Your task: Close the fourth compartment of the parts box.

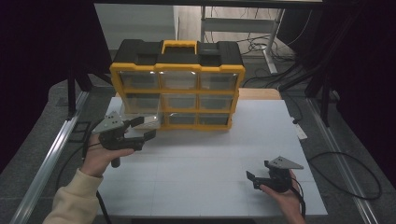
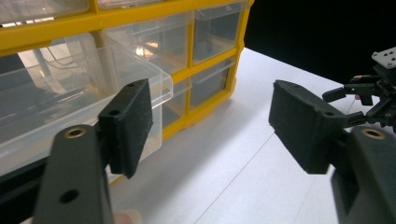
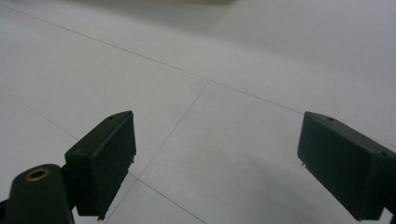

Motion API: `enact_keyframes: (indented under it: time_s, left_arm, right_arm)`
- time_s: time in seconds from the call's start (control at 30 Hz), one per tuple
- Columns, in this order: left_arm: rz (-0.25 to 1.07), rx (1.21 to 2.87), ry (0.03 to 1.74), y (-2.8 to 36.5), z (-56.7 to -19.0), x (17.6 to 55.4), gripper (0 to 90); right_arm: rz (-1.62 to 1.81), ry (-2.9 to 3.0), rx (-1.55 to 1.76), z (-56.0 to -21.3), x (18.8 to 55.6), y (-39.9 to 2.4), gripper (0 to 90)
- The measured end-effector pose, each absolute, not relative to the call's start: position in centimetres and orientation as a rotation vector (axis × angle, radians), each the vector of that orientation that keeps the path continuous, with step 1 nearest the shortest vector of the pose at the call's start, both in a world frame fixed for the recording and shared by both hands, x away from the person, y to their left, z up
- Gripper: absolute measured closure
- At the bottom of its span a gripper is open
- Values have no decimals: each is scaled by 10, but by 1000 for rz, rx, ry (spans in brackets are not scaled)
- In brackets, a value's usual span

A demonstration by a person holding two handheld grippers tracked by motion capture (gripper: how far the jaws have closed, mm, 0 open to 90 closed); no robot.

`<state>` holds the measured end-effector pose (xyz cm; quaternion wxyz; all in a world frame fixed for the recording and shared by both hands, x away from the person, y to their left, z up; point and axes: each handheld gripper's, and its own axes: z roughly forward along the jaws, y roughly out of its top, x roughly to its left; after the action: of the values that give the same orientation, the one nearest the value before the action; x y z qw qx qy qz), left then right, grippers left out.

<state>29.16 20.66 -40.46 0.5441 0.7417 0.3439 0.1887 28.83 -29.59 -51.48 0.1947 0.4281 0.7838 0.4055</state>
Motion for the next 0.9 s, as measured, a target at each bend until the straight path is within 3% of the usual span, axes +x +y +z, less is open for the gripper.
enact_keyframes:
  time_s: [0.1, 0.13, 0.2, 0.67, 0.9]
  left_arm:
    - [433, 1756, 819, 207, -406, 290, 366]
    - [428, 1761, 818, 207, -407, 290, 438]
    - [429, 1774, 818, 207, -408, 289, 460]
    - [417, 1776, 810, 210, -416, 285, 859]
    - [407, 1772, 837, 212, -420, 285, 884]
  right_arm:
    - [1137, 2198, 1198, -514, 288, -296, 121]
    - [1139, 2198, 1197, -514, 288, -296, 121]
    - [1138, 2198, 1197, -514, 288, -296, 121]
    - [1136, 2203, 1192, -514, 288, -296, 121]
    - [1139, 2203, 1190, -514, 288, -295, 121]
